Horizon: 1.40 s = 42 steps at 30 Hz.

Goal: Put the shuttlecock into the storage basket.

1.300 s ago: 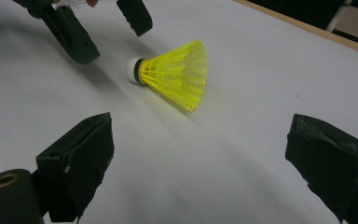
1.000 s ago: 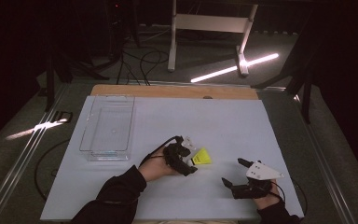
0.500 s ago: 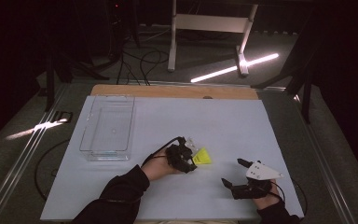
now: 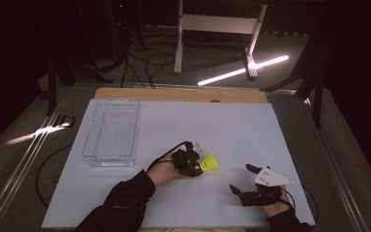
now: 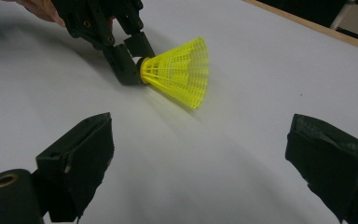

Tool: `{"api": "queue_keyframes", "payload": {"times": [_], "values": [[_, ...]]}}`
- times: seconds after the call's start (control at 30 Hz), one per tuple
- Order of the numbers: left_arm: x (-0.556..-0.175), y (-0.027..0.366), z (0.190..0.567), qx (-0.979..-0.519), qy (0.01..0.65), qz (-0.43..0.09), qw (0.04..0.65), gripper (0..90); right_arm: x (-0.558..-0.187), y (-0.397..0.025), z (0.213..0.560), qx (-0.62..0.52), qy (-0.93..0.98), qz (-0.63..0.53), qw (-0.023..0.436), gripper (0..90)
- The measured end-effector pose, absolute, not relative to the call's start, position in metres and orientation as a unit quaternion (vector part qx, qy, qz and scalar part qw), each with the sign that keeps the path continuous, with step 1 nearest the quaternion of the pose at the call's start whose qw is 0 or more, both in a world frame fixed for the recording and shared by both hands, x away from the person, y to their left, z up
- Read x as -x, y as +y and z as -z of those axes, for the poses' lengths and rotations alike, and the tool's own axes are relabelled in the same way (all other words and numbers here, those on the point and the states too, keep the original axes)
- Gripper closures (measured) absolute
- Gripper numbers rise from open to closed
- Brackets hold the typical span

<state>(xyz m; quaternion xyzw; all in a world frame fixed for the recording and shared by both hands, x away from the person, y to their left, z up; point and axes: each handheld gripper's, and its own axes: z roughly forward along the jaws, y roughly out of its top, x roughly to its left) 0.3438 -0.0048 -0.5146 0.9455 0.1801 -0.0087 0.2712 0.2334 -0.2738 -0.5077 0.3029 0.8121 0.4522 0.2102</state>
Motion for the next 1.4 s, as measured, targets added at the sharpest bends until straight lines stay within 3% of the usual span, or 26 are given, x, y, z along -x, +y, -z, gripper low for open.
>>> {"api": "queue_keyframes", "payload": {"times": [0.63,1.4], "values": [[-0.346,-0.004,0.488,-0.945,0.171,0.013,0.277,66.0,-0.233,-0.274,0.507,-0.305,0.809,-0.454,0.213,7.9],[-0.351,0.032,0.437,-0.937,0.189,-0.011,0.294,66.0,-0.233,-0.275,0.506,-0.306,0.807,-0.455,0.219,7.9]]}}
